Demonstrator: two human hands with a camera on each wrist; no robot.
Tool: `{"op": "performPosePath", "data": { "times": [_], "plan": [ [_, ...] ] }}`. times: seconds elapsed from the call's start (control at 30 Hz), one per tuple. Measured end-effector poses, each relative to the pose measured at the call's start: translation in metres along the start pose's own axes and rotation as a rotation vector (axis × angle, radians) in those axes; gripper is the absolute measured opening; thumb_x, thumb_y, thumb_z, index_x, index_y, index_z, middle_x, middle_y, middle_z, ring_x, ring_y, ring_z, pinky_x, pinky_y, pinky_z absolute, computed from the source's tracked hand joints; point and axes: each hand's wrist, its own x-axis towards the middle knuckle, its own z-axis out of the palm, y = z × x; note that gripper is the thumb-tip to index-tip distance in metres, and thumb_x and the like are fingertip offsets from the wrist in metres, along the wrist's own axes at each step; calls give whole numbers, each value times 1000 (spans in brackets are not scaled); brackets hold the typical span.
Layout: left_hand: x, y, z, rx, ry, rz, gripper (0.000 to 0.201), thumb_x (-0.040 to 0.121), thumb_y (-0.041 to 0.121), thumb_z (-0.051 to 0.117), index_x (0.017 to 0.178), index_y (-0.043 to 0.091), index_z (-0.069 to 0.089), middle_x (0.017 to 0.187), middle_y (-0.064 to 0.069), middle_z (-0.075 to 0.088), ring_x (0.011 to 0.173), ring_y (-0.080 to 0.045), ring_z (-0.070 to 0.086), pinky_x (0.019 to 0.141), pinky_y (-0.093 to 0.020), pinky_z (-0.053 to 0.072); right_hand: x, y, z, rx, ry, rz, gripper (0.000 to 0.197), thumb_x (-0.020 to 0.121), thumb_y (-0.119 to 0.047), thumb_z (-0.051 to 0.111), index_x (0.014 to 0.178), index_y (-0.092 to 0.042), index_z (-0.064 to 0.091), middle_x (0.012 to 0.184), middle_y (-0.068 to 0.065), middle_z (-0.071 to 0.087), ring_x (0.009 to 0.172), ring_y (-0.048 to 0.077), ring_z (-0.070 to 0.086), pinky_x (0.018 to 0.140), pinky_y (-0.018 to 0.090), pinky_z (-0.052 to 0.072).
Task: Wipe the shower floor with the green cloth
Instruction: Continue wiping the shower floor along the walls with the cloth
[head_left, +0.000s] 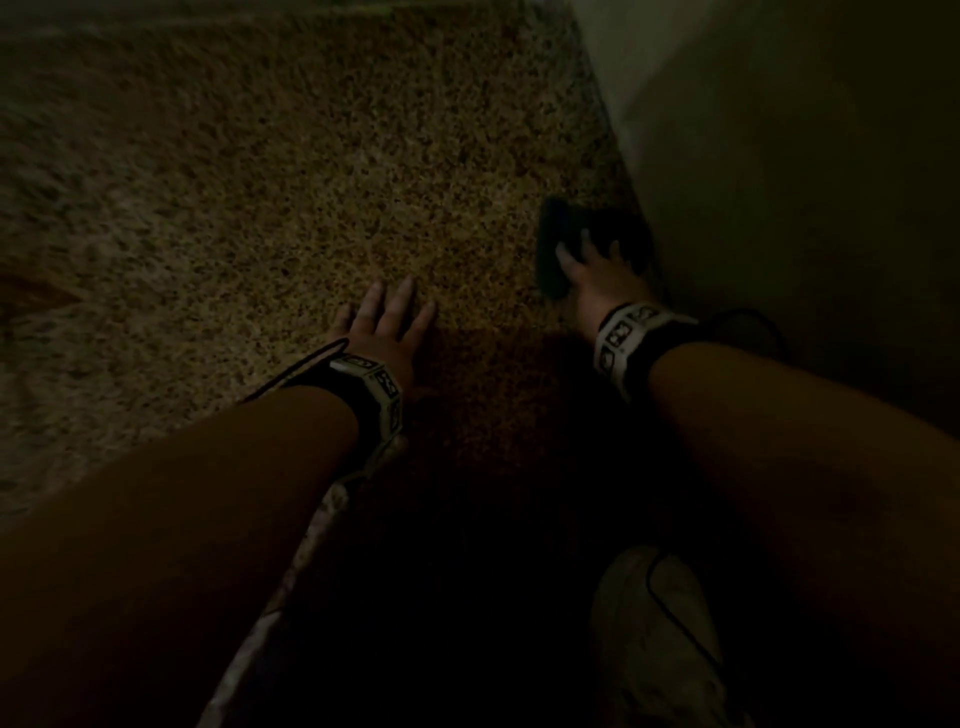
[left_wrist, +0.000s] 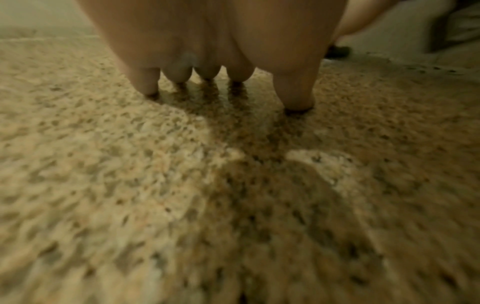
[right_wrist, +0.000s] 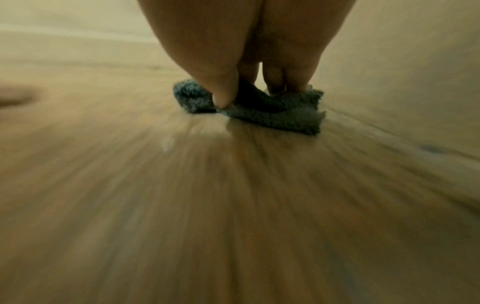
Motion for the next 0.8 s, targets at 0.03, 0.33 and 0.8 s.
{"op": "performPosePath", "data": {
  "times": [0.03, 0.33, 0.8],
  "plan": [
    [0, 0, 0, 3, -5, 2, 95, 88, 65, 42, 144, 31, -27, 147, 1, -41, 140, -29, -27, 116, -47, -4, 7, -1, -9, -12, 1, 7, 72, 97, -2, 38, 152, -25, -1, 158, 10, -12, 142, 44, -2, 113, 51, 15],
    [-5, -2, -3, -15, -22, 3, 95, 89, 63, 45, 141, 37, -30, 145, 5, -43, 140, -25, -29, 115, -46, -4, 23, 8, -23, -80, 48, 12, 63, 100, -6, 30, 153, -24, 0, 159, 9, -7, 143, 41, 5, 106, 53, 29],
    [-85, 3, -1, -236, -40, -231, 79, 96, 54, 36, 149, 26, -15, 154, -1, -27, 143, -27, -19, 118, -46, 1, -48, -5, -40, -382, -270, 45, 62, 101, -18, 44, 150, -3, 8, 157, 18, 7, 143, 34, 13, 113, 44, 25]
  ]
}}
